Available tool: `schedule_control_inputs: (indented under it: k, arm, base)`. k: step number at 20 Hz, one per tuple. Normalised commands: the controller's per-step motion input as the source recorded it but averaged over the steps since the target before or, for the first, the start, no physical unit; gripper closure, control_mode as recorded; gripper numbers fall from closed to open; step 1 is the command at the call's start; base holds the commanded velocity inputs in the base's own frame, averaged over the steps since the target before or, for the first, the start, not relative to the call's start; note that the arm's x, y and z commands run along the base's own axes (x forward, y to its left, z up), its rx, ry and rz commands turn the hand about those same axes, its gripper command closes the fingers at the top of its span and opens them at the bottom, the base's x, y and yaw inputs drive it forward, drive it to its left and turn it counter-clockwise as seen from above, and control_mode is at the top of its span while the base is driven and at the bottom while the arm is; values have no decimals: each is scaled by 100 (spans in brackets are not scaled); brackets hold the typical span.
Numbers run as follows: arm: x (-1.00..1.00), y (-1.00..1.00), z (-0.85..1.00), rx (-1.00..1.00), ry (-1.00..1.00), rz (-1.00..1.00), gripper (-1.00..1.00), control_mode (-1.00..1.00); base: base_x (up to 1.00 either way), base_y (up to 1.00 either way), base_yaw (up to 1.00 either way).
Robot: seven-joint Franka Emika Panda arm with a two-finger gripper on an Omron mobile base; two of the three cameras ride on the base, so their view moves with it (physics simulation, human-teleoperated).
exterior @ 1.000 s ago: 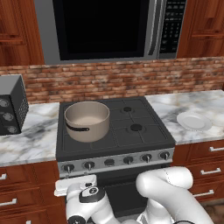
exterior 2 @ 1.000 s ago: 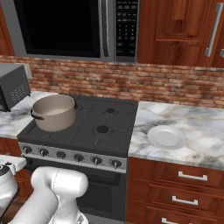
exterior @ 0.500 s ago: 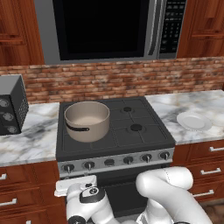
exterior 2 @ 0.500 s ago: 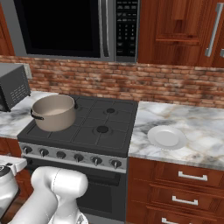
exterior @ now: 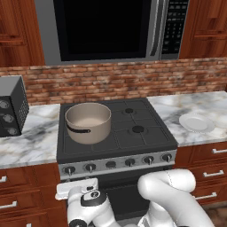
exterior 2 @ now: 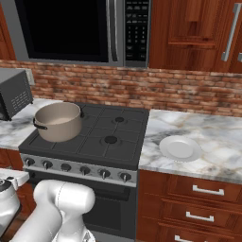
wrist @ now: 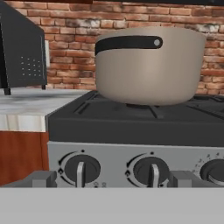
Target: Retrieve the frozen meat and place it in the pot on a burner. Then turn the burner on.
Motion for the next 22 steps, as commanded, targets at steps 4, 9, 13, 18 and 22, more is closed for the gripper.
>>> schedule_control_inputs:
  k: [4,9,13,18,22]
  arm:
    - [0,16,-4,0,-1,-1,-100,-100]
    - [1,31,-8,0,0,-2,-100,-100]
    - [0,7,0,0,0,0,-100,-100]
    - [0,6,-22,0,0,-1,-100,-100]
    - [2,13,-27,0,0,0,-100,-100]
  base:
    - [0,0,0]
    - [0,0,0]
    - [0,0,0]
    - [0,0,0]
    - [0,0,0]
